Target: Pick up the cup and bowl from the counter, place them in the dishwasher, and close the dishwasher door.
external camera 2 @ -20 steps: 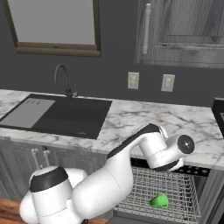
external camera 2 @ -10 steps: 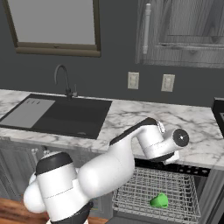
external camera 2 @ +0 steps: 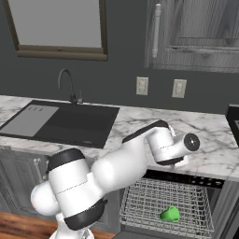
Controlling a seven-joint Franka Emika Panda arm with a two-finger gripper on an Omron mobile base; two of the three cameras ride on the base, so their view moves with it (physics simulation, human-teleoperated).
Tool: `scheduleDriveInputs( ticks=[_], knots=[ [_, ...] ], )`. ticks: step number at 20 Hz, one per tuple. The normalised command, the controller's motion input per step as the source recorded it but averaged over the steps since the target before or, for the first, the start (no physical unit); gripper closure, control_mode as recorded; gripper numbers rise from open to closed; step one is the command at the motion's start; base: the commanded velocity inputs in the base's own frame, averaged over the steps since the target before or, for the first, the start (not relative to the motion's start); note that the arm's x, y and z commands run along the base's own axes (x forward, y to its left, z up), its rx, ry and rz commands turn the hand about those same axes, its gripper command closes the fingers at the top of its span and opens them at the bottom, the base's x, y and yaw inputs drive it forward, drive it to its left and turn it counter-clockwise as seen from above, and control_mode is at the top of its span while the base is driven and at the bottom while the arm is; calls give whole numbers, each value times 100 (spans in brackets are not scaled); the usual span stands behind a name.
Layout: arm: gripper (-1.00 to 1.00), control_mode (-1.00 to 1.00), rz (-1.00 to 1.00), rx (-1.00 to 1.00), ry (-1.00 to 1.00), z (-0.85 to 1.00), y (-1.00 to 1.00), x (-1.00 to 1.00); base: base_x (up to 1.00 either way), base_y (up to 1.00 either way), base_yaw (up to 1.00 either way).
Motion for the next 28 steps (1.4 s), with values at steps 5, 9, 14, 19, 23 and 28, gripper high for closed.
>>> scheduleDriveInputs(
  ticks=[5, 9, 14, 19, 23, 28],
  knots=[
    [-100, -100, 0, 6, 0, -21, 0, 25, 0, 0, 0],
    [-100, -100, 0, 4, 0, -22, 0, 27, 0, 0, 0],
    [-100, -100, 0, 3, 0, -17, 0, 24, 0, 0, 0],
    [-100, -100, 0, 0, 0, -17, 0, 24, 0, 0, 0],
    [-100, -100, 0, 0, 0, -21, 0, 25, 0, 0, 0],
    [-100, -100, 0, 0, 0, -21, 0, 28, 0, 0, 0]
  ],
)
